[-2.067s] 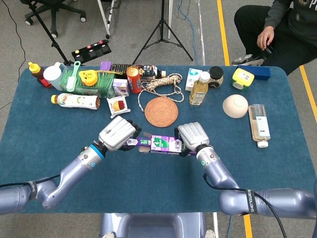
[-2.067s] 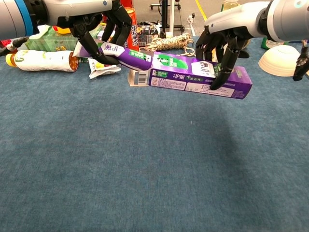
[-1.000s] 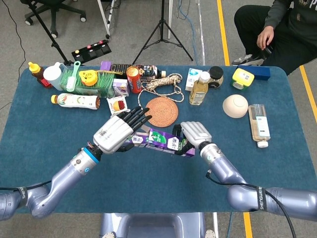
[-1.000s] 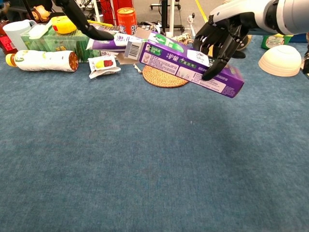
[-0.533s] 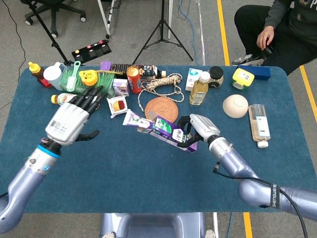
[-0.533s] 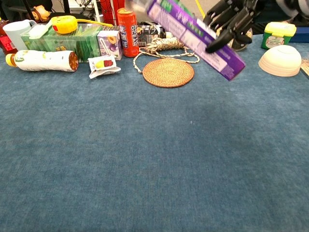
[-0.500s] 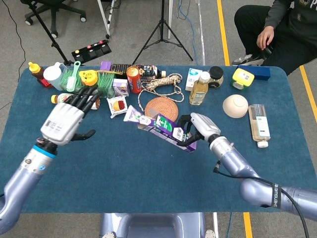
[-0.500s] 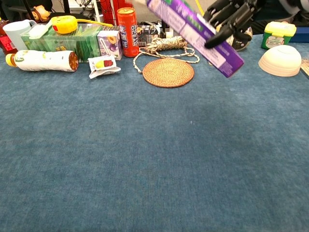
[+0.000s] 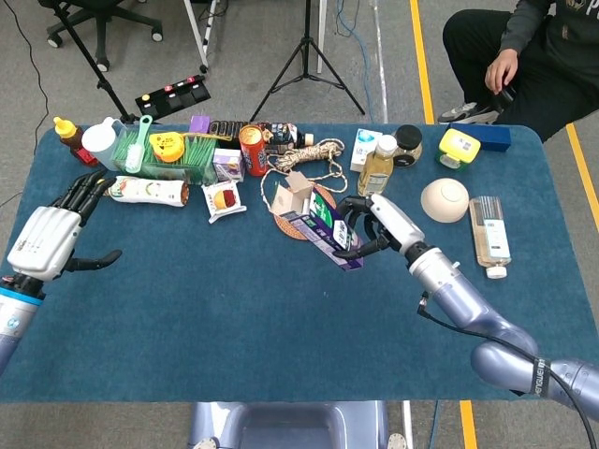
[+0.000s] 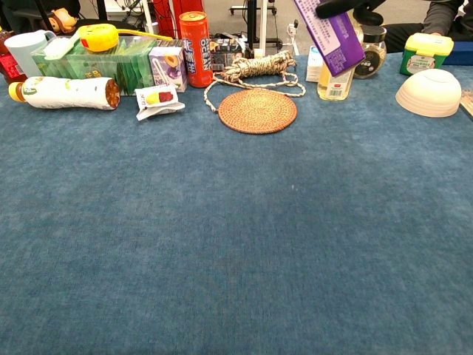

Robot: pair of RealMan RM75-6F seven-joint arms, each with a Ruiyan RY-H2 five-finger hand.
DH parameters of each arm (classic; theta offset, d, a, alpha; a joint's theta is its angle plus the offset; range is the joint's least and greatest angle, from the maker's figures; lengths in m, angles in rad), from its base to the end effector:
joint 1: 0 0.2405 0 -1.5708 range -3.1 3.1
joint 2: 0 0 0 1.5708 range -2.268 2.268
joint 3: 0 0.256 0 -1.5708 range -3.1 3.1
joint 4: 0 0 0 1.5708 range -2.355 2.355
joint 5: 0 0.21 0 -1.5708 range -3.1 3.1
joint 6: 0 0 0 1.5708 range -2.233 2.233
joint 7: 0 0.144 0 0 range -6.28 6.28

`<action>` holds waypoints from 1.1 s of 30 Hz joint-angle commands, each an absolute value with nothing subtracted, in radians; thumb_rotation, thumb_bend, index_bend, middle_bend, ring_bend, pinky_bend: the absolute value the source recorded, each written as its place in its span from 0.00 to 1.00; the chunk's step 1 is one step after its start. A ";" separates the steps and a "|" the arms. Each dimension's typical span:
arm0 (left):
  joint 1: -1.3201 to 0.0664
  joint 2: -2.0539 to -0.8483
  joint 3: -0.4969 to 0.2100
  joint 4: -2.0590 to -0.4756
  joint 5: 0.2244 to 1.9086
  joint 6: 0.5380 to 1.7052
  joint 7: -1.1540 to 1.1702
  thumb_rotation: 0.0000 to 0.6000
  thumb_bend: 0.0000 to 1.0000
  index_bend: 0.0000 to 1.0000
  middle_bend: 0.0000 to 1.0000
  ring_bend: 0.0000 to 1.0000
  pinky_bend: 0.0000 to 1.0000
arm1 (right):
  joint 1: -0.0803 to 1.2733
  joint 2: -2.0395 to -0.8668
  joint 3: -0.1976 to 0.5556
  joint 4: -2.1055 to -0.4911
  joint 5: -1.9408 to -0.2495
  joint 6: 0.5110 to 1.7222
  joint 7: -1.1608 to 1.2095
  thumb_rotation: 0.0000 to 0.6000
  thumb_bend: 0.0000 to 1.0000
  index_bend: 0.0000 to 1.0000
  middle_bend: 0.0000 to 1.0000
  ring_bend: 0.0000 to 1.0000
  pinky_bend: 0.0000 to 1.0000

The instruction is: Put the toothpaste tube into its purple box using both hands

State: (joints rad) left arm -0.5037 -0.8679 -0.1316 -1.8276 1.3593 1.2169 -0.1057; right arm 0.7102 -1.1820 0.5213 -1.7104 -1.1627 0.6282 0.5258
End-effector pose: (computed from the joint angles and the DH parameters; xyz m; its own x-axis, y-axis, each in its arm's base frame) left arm -0.2010 0.2990 0.1987 0.3293 0.0464 0.9431 0.9114 -0.2766 -0.3047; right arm -0.0913 -0.3828 0.1055 -0.2789 -0.4835 0.8297 -0.8895 -0.1956 -0.4130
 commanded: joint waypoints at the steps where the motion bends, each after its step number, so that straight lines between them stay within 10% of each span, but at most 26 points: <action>1: -0.493 -0.879 -0.123 -1.810 1.372 1.221 -0.119 1.00 0.18 0.00 0.00 0.00 0.26 | 0.699 -1.204 0.505 -1.672 -1.218 0.650 0.539 1.00 0.43 0.67 0.79 0.73 0.76; 14: -0.462 -0.921 -0.107 -1.760 1.417 1.224 -0.133 1.00 0.18 0.00 0.00 0.00 0.26 | 0.783 -1.281 0.279 -1.523 -1.227 0.718 -0.044 1.00 0.44 0.67 0.79 0.73 0.76; 27: -0.449 -0.945 -0.107 -1.733 1.428 1.224 -0.130 1.00 0.18 0.00 0.00 0.00 0.26 | 0.827 -1.383 0.220 -1.473 -1.042 0.789 -0.333 1.00 0.44 0.66 0.78 0.71 0.76; 33: -0.443 -0.954 -0.108 -1.715 1.422 1.217 -0.131 1.00 0.18 0.00 0.00 0.00 0.26 | 0.855 -1.394 0.195 -1.465 -0.898 0.748 -0.402 1.00 0.23 0.38 0.51 0.49 0.67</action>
State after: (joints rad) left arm -0.4439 -0.9534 -0.1077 -1.7162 1.4218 1.2174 -0.1305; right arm 0.8377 -1.3913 0.2106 -1.4675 -0.9551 0.7707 -0.3692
